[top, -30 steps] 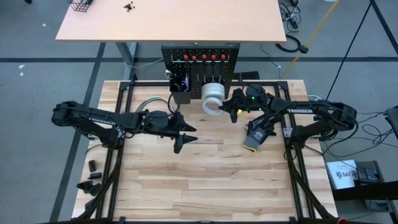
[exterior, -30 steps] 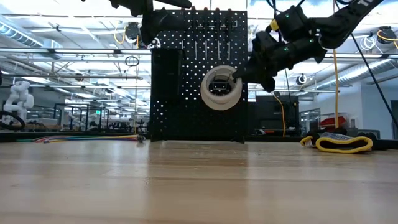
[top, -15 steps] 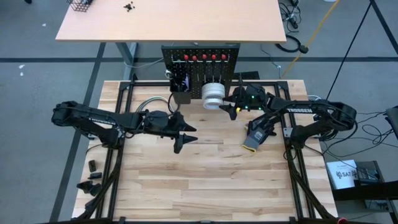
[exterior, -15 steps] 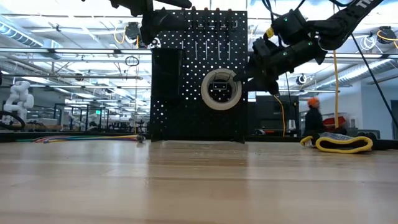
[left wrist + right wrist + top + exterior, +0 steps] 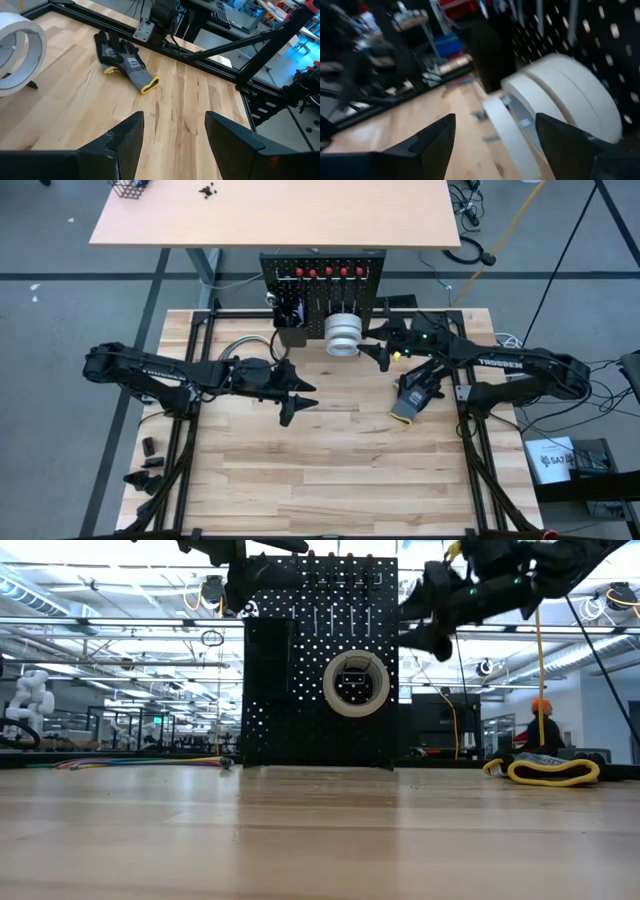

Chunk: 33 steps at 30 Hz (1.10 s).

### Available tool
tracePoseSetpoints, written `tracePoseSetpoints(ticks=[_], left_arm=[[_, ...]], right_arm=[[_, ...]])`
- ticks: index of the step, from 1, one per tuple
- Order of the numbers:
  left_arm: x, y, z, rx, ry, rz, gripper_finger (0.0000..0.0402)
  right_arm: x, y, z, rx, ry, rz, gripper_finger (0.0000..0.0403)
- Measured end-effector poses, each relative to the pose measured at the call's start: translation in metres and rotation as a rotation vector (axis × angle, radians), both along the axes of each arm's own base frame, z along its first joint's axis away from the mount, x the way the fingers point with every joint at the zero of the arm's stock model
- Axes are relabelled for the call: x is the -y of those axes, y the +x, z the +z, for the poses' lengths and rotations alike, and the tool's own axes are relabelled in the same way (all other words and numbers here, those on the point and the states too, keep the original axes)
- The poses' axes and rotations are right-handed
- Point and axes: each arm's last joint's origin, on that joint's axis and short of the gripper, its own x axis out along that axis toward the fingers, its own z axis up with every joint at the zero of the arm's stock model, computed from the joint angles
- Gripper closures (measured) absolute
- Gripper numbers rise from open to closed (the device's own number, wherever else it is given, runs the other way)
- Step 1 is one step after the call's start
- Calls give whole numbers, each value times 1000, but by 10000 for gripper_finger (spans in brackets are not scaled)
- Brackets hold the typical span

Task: Hang tools onto peg board
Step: Hang the white tape on the peg board

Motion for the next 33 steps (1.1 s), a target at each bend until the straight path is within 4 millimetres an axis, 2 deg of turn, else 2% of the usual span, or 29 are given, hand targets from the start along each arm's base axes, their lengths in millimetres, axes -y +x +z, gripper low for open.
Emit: tracePoseSetpoints(ticks=[5, 8, 11, 15, 16, 22, 33], left_arm=[[0, 0, 0, 0, 5, 1, 189], [0, 0, 0, 1, 12, 10, 189], [-1, 0, 0, 1, 20, 30, 189], [-1, 0, 0, 1, 43, 38, 189], [-2, 0, 0, 1, 46, 43, 189], [-3, 0, -1, -5, 64, 67, 189], [-6, 0, -1, -6, 101, 68, 189]], right_arm=[[-10, -3, 15, 88, 0, 26, 150], [-14, -1, 16, 104, 17, 36, 183], [-15, 2, 13, 96, 34, 2, 246], [-14, 6, 7, 71, 39, -2, 370], [-13, 8, 4, 60, 41, -2, 386], [-11, 17, -5, 60, 71, 1, 401], [-12, 26, -14, 52, 94, -10, 402]])
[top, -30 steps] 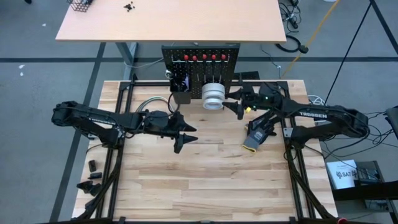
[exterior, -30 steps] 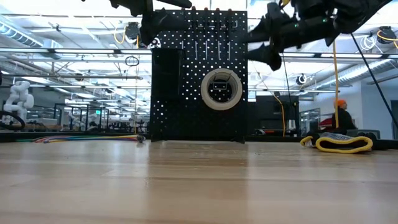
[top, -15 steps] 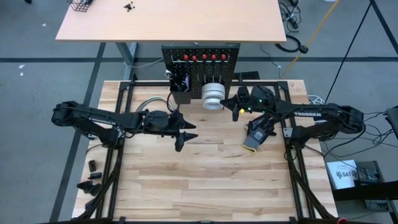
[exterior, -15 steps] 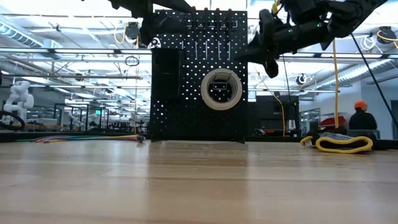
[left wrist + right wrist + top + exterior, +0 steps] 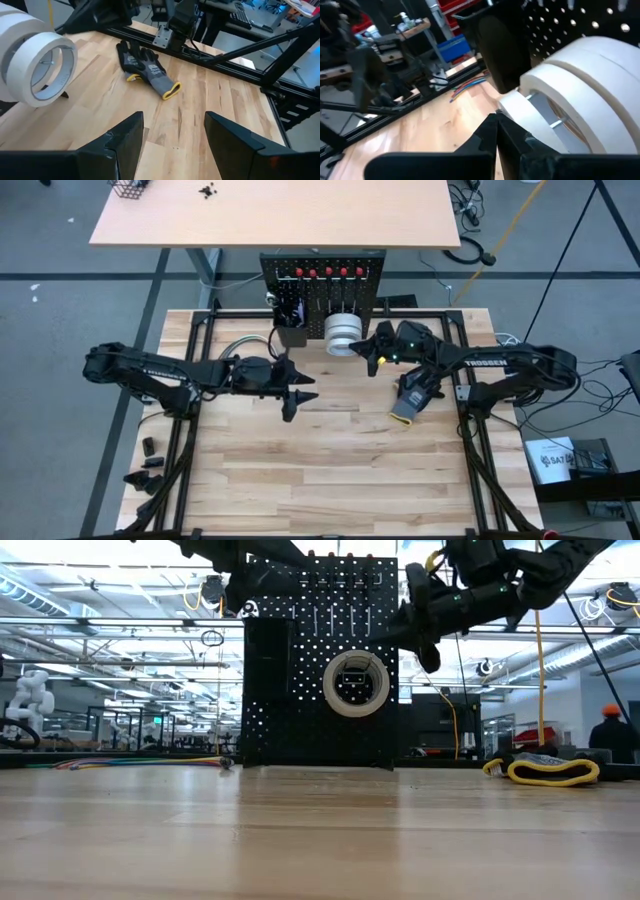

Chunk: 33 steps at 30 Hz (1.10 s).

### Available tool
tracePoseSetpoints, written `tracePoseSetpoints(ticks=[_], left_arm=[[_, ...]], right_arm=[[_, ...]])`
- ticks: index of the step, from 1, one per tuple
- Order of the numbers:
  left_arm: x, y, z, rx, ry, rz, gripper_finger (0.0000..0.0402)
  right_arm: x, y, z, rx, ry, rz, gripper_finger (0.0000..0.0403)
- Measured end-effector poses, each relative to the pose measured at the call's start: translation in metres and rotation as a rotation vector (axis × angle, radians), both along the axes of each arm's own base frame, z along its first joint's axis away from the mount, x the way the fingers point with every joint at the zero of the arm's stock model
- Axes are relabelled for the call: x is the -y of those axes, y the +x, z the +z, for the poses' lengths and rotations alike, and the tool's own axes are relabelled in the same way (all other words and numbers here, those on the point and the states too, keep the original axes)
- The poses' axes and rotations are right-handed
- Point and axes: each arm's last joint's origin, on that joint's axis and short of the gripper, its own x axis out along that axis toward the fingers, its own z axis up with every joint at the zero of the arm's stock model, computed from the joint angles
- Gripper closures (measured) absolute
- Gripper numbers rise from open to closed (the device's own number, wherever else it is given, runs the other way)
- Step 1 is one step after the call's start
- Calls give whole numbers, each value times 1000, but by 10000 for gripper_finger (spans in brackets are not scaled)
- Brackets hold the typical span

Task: Hang tools onto peg board
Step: Hang the white tape on the peg board, then return to Home Position

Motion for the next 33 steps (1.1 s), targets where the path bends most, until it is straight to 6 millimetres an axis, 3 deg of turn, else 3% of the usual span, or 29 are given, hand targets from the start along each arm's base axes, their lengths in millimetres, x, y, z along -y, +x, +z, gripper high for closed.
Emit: tracePoseSetpoints(ticks=[18, 26, 33], left_arm=[[-7, 0, 0, -2, 11, 20, 189], [-6, -4, 4, 11, 22, -2, 189], [-7, -30, 35, 121, 90, -1, 189]], right_arm=[[5, 2, -5, -25, -29, -184, 403], [0, -5, 24, 173, -41, -140, 403], [-27, -16, 46, 246, -33, 125, 403]])
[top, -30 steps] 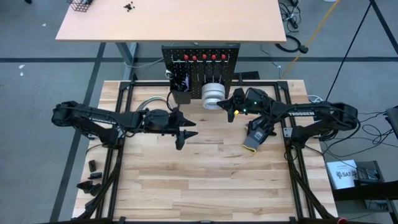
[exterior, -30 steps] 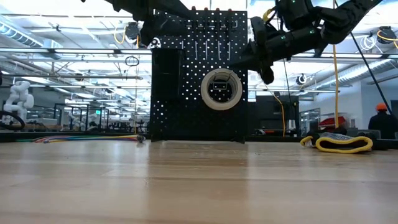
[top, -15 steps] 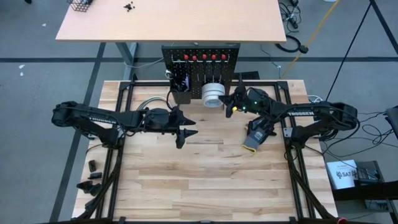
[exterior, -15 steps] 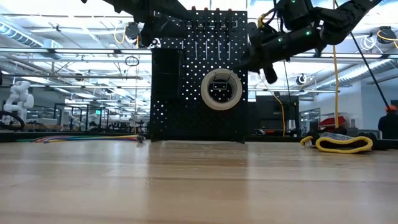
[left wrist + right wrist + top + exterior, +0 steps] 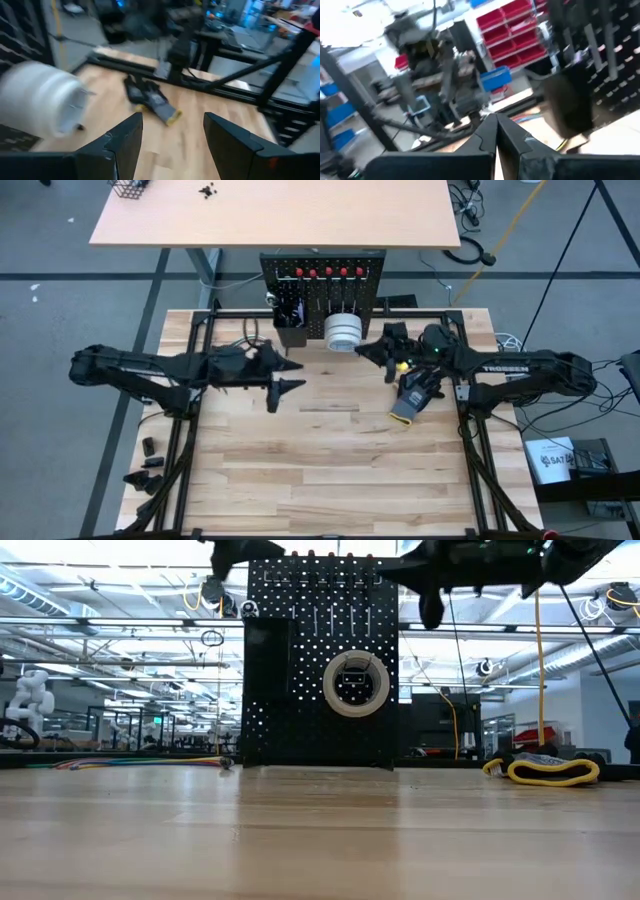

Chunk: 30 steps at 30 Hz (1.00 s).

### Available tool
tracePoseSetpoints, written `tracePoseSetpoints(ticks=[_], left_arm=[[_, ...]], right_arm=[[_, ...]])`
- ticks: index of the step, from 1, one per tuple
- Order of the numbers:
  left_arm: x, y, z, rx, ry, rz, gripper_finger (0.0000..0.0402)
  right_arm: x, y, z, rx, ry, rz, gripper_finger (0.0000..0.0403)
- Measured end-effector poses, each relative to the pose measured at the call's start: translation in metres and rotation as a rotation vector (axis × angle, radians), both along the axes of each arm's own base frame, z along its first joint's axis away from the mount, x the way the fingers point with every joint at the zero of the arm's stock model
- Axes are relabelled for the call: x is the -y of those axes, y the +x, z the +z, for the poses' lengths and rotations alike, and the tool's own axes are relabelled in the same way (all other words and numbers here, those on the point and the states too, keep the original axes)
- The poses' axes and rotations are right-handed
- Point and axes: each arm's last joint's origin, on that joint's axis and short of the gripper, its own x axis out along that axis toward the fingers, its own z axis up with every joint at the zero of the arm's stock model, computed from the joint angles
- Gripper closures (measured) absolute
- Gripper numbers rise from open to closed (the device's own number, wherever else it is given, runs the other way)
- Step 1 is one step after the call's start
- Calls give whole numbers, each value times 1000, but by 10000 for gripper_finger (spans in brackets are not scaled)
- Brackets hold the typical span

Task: Hang tools onto peg board
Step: Return to Home Position

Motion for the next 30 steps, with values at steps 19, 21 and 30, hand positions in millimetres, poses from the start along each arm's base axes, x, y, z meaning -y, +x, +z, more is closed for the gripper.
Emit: tracePoseSetpoints(ticks=[19, 21, 30], left_arm=[[-7, -86, -36, 77, -44, 177, 189], [-7, -96, -41, 118, -61, 180, 189], [-10, -131, -76, 216, -110, 249, 189]], right_arm=[[-67, -49, -4, -365, -103, 17, 403], [-68, -59, -3, -390, -111, -22, 403], [-67, -88, 2, -321, -120, -58, 403]])
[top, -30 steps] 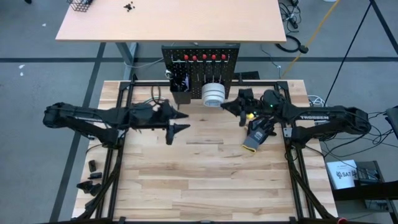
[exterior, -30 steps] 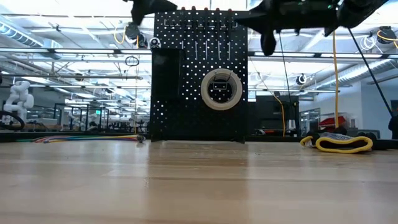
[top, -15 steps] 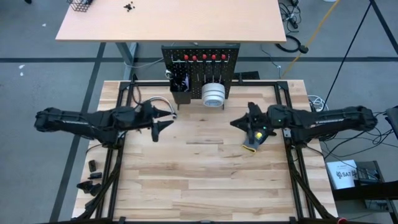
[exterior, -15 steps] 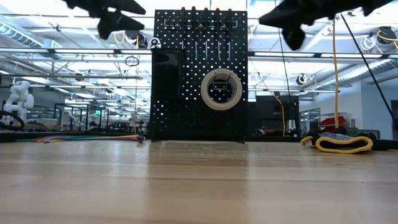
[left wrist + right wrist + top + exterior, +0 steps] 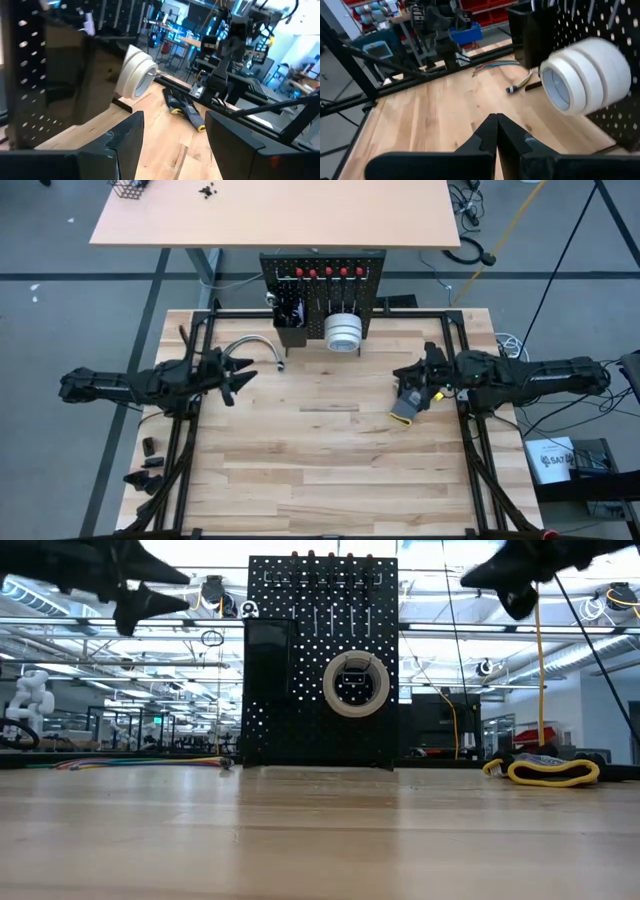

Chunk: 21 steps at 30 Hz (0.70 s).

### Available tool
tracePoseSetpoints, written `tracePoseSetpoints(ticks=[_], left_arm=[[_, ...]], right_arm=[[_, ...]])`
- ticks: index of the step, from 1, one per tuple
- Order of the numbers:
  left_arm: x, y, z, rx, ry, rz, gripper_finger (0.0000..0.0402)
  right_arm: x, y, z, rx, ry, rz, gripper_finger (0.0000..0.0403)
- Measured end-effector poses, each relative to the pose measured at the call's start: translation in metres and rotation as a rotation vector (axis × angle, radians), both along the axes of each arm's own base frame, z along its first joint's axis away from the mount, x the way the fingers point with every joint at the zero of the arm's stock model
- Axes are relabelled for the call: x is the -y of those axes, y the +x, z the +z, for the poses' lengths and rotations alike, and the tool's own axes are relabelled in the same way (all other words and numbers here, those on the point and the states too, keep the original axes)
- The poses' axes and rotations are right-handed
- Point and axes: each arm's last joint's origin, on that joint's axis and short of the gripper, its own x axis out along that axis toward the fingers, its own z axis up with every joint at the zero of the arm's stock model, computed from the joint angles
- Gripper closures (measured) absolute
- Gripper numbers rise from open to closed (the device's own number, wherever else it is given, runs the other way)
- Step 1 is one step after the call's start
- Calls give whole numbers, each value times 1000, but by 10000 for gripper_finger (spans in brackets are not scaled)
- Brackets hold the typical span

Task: Hang tools onto peg board
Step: Return to Home Position

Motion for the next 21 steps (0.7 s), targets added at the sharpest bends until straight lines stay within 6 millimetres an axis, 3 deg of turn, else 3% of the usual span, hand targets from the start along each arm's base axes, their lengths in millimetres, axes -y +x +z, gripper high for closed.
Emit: tracePoseSetpoints(ticks=[13, 21], left_arm=[[-2, -14, -47, 123, -22, 48, 189], [-3, -20, -53, 129, -21, 59, 189]], right_arm=[[1, -33, -75, 255, 134, -11, 403], [0, -41, -113, 259, 233, 13, 403]])
